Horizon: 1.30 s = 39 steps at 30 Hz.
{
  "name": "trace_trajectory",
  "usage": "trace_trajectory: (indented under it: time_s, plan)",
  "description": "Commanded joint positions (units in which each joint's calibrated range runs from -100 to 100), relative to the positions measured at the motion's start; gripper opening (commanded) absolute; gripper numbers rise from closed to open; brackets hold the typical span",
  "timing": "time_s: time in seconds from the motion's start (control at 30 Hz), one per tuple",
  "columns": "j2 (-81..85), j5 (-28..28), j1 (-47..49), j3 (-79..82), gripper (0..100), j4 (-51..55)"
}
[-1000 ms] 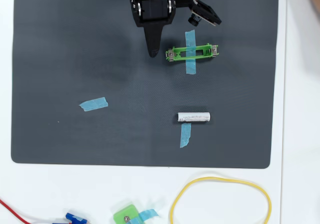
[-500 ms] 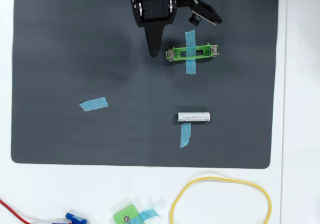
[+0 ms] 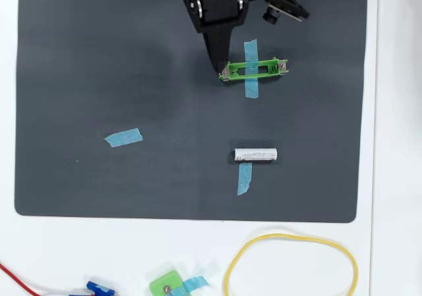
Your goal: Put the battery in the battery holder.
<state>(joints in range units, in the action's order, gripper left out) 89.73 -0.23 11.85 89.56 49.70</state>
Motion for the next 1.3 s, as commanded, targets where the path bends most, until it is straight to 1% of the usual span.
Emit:
trace_trajectory:
  time_s: [0.0,0.03,0.1,0.2,0.27,0.33,0.4,0.53,0.57,0.7,0.77,0.83,1.0,1.03,1.13,1.23,1.27]
  plan:
    - [-15.5,0.3,0.7,-15.7,0,0.2]
    - [-22.9,0.3,0.9,-21.4,0,0.2]
    - [-29.4,0.3,2.3,-26.7,0,0.2]
    - [-37.3,0.8,7.1,-33.2,0,1.3]
    - [-45.5,4.2,17.5,-40.8,0,4.6]
    - [-48.7,5.7,21.4,-44.0,0,6.4]
    - [-57.4,7.1,25.3,-50.9,0,9.0]
    - [-68.5,6.5,25.2,-57.8,0,9.4]
    - [-72.1,3.9,24.8,-60.2,0,9.6]
    - [-76.4,-2.0,25.4,-65.7,0,11.3]
    - [-78.3,-7.5,24.5,-68.4,0,11.0]
    - [-78.9,-10.0,24.5,-69.0,0,10.7]
    - [-81.2,-12.2,24.0,-69.2,0,10.5]
    - [-83.3,-13.0,21.2,-69.5,0,7.6]
    - [-86.0,-13.1,19.1,-69.5,0,4.9]
    - [-87.0,-13.2,19.0,-69.7,6,4.1]
    - [-87.3,-13.1,18.7,-71.5,9,4.1]
